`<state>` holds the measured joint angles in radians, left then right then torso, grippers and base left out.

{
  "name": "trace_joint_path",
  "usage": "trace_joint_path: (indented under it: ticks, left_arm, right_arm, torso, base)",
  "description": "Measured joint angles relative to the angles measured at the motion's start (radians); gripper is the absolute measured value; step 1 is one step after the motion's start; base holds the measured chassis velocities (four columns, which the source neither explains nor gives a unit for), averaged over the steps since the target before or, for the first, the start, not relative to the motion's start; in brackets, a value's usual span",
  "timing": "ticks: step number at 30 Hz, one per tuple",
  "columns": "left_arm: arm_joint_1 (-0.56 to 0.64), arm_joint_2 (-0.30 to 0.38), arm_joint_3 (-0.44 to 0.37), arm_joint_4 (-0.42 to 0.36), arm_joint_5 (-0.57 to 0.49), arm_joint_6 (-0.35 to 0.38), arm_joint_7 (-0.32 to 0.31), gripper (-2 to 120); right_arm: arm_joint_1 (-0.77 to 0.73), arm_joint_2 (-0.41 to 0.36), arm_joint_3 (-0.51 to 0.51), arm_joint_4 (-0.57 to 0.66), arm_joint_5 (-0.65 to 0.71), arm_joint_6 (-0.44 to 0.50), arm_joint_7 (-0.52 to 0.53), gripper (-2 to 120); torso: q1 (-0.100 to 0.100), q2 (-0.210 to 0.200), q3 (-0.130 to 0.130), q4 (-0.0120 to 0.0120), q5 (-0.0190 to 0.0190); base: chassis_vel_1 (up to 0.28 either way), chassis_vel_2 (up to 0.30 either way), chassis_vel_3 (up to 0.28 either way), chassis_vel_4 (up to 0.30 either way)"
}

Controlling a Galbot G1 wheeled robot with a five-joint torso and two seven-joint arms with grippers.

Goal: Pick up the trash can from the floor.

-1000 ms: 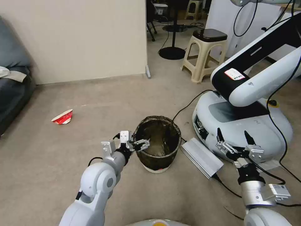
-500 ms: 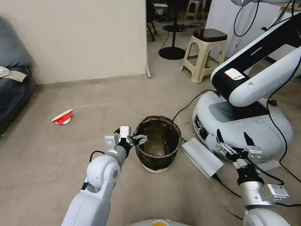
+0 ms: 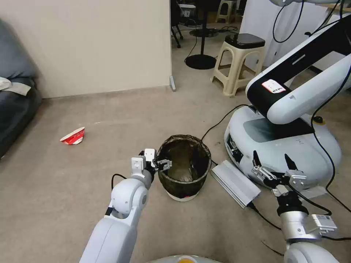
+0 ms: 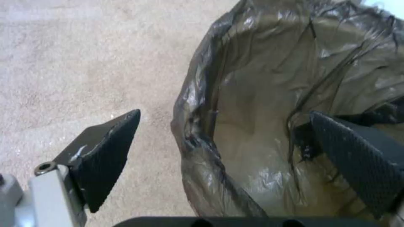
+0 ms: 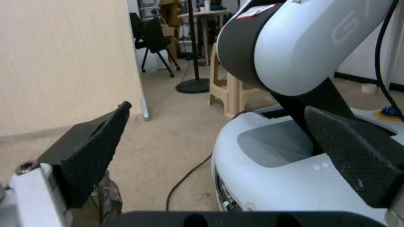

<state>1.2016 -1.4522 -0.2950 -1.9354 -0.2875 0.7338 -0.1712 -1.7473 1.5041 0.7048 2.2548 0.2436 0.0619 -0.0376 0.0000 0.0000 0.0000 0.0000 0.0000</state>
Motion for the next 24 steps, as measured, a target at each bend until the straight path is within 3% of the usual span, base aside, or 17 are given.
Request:
trace_joint_path:
  ticks: [22, 24]
  left_arm:
    - [-0.053, -0.025, 0.047, 0.104, -0.012, 0.000, -0.101, 100]
    - [-0.058, -0.026, 0.051, 0.118, -0.017, 0.000, -0.110, 93]
  right_arm:
    - [0.009, -0.025, 0.004, -0.017, 0.007, 0.000, 0.018, 100]
    - [0.011, -0.026, 0.004, -0.018, 0.008, 0.000, 0.019, 100]
  torso:
    - [0.000, 0.000, 0.000, 0.0000, 0.0000]
    - [0.000, 0.000, 0.000, 0.0000, 0.0000]
  base:
    - [0.000, 0.000, 0.000, 0.000]
    - [0.000, 0.000, 0.000, 0.000]
